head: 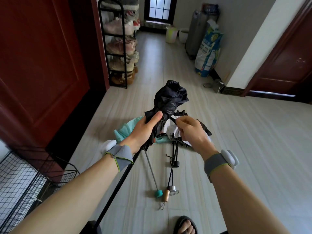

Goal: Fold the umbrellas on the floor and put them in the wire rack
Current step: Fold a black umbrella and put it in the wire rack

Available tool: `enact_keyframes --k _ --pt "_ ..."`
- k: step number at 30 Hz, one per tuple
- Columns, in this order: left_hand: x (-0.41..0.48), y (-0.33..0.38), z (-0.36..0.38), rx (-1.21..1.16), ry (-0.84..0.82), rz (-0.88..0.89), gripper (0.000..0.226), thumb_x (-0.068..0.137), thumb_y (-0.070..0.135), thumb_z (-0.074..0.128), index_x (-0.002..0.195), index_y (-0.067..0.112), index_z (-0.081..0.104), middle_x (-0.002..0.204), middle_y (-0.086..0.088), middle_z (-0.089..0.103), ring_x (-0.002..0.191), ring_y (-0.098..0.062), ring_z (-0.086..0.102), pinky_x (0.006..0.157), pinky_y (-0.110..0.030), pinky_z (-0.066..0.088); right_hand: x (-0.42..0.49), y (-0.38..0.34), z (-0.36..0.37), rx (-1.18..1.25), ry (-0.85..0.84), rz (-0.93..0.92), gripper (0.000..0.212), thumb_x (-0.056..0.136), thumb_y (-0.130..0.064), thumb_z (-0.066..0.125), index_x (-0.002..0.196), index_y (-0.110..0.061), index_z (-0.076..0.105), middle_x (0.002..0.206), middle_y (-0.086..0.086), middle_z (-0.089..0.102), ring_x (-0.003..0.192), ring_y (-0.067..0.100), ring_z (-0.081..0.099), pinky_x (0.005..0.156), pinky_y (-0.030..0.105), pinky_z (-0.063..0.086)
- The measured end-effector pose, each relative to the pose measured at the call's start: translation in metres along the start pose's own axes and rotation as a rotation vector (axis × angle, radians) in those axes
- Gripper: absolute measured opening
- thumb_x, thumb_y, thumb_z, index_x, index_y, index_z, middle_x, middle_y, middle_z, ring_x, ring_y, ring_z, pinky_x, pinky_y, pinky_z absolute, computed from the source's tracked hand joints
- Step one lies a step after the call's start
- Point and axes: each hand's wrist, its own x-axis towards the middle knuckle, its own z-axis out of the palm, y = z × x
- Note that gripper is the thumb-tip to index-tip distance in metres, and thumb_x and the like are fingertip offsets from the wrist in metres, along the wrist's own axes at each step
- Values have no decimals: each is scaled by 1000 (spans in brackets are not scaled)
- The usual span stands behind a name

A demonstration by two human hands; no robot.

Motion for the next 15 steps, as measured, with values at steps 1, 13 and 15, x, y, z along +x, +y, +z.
enact_keyframes --k 1,13,15 --pt "2 0 -2 4 18 3 39 91 62 62 98 23 63 76 -7 64 48 -19 53 46 -28 42 0 4 0 -47 7 -9 10 103 -18 59 95 -14 63 72 2 61 47 7 47 49 23 38" --pt "9 -4 -8 -9 78 4 42 91 59 64 109 22 65 67 4 63 50 -16 55 49 -27 45 0 19 15 -632 104 -387 40 85 -33 82 119 -12 73 102 3 70 82 18 61 83 28 47" --pt "10 -5 -8 -27 72 -8 42 90 60 65 105 21 65 68 1 62 50 -17 54 49 -28 44 -1 20 19 -704 93 -404 52 84 -38 82 128 -13 68 110 4 68 95 24 64 87 35 50"
